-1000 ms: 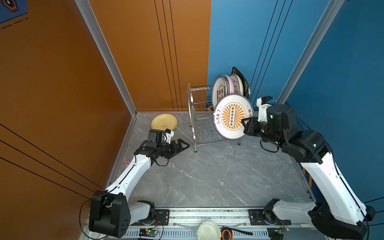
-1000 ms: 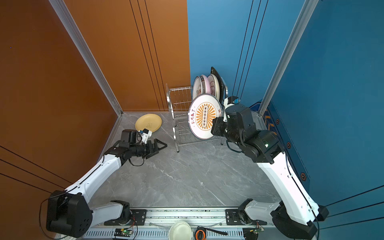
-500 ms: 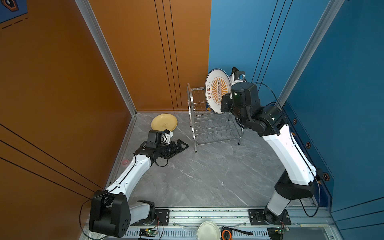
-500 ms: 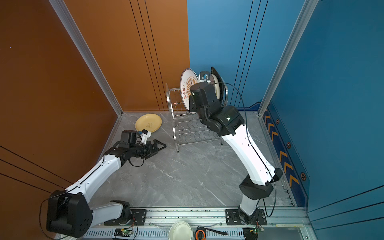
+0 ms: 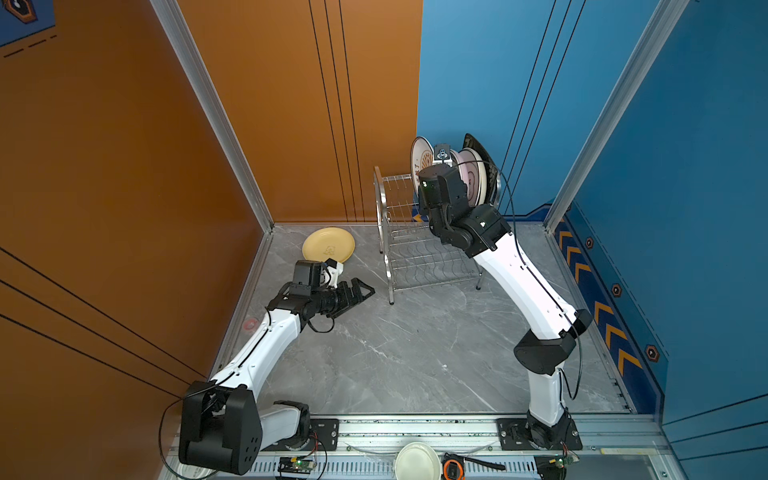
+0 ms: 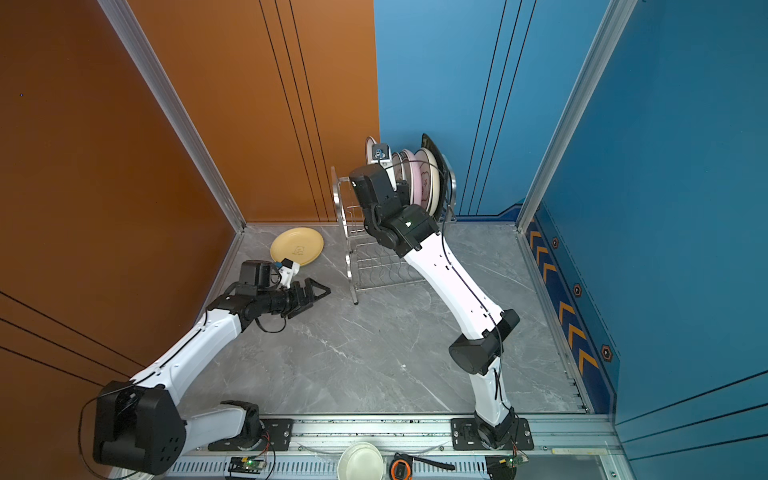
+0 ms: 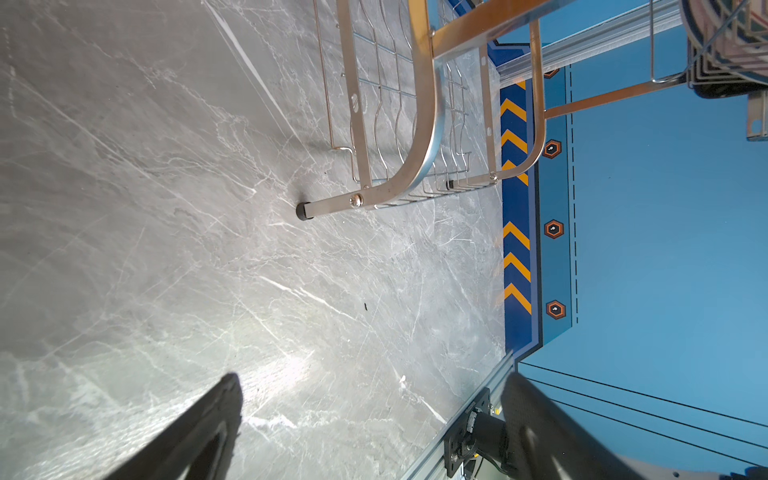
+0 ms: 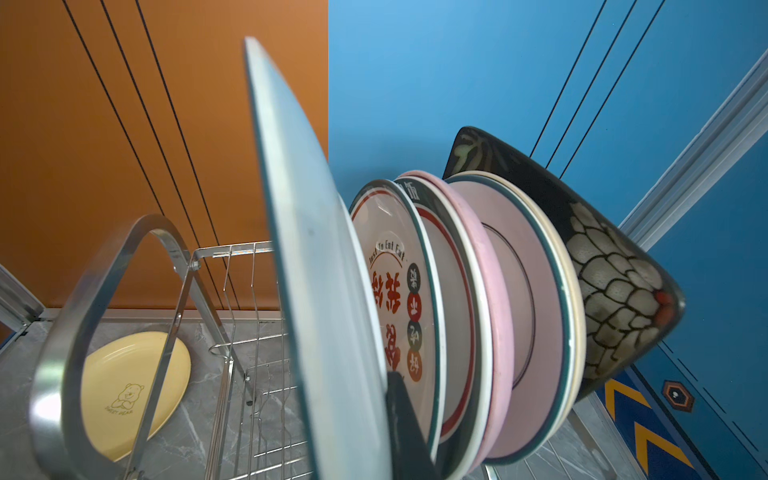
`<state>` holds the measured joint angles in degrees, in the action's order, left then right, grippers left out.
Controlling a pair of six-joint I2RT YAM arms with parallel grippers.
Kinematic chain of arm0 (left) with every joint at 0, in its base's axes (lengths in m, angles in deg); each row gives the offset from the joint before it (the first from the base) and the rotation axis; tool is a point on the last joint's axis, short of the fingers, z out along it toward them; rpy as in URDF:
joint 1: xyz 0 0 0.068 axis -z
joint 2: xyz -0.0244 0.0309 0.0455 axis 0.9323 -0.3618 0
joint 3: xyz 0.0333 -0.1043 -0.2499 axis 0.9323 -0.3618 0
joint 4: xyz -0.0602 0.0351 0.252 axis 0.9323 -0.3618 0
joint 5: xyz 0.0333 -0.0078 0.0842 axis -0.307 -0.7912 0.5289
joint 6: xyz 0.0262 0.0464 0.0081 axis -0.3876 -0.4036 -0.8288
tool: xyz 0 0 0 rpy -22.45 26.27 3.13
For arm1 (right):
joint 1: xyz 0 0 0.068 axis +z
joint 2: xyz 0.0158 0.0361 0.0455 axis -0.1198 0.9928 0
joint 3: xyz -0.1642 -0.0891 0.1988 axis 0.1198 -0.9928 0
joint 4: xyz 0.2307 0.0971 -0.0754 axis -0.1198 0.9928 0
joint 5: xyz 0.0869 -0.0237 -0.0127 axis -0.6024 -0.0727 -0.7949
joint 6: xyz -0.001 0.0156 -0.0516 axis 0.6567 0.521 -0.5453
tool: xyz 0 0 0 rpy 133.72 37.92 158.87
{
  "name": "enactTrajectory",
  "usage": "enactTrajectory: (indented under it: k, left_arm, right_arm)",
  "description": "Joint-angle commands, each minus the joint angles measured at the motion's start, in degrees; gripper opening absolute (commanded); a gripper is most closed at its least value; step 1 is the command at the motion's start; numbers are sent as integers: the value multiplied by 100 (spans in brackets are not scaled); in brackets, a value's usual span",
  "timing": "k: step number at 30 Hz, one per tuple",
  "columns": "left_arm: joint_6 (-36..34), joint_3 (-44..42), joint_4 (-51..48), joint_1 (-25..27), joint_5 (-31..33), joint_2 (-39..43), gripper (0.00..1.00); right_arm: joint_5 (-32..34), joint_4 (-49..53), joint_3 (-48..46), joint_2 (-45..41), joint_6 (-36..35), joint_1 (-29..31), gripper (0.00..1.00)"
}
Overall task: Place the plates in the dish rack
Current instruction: 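Lower the sunburst plate into the rack slot beside the stacked plates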
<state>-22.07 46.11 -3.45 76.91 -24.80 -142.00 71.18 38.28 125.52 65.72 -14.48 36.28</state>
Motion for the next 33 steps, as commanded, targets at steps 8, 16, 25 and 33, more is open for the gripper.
enactTrajectory:
  k: [8,16,25,33]
  left_arm:
    - [-151,-96,-94,-155,-11,3,98]
    - [-174,-91,-99,-221,-65,-27,98]
    - [-174,-103,-107,-274,-96,-18,98]
    - [-184,-133,-130,-285,-92,34,98]
  right_arm:
    - [194,-492,274,313,61,-185,0]
    - [80,-407,272,599,216,-251,0]
    - [-49,-141,266,729,472,-255,0]
    - [127,-121,254,612,439,-250,0]
